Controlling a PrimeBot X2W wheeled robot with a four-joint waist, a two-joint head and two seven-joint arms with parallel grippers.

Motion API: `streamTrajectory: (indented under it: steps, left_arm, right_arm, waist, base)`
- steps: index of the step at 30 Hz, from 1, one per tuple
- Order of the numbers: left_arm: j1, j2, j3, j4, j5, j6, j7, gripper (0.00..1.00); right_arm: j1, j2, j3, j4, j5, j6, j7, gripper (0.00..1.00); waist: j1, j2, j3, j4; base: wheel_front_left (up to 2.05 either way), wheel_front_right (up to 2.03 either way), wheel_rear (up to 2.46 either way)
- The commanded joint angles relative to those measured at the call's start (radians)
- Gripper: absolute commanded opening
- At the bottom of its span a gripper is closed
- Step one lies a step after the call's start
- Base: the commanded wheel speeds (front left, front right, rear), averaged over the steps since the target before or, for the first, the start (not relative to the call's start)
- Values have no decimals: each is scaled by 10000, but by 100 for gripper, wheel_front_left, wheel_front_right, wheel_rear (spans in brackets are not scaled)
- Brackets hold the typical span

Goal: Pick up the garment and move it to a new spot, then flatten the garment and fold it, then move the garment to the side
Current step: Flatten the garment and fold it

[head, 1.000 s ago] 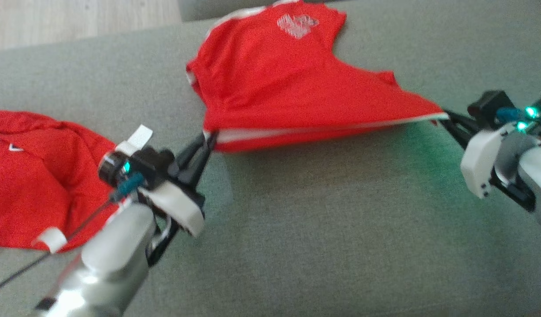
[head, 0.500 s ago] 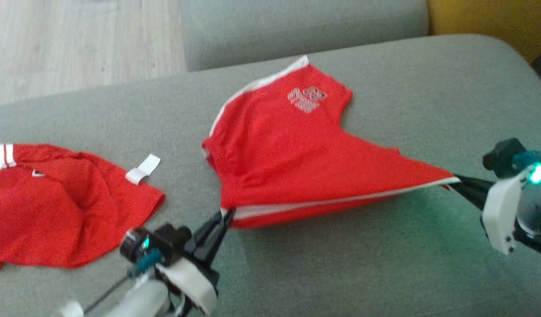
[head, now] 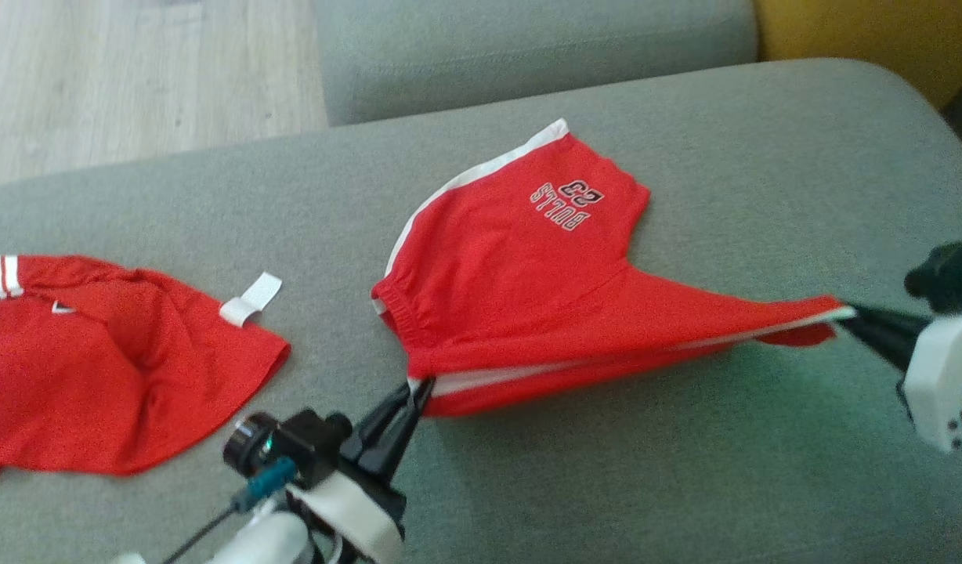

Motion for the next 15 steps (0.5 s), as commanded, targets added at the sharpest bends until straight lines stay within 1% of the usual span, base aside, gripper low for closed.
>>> streamTrajectory:
  steps: [1, 9, 15]
  left_arm:
    - [-768, 288, 538, -270, -36, 146, -8, 0]
    - [-1992, -1, 822, 169, 31, 226, 170, 0]
    - [-3195, -376, 890, 907, 109, 85, 420, 0]
  right_arm:
    - [-375, -424, -359, 5, -229, 31, -159, 0]
    - [-1511, 181, -1046, 604, -1454, 31, -213, 0]
    - [-2795, 647, -903, 1270, -2032, 31, -126, 0]
  waist:
    - [0, -1, 229, 160]
    - [0, -1, 1300, 772]
    - [0, -1, 2315, 1381]
  base:
    - [0, 0, 0]
    - [0, 0, 0]
    - [0, 0, 0]
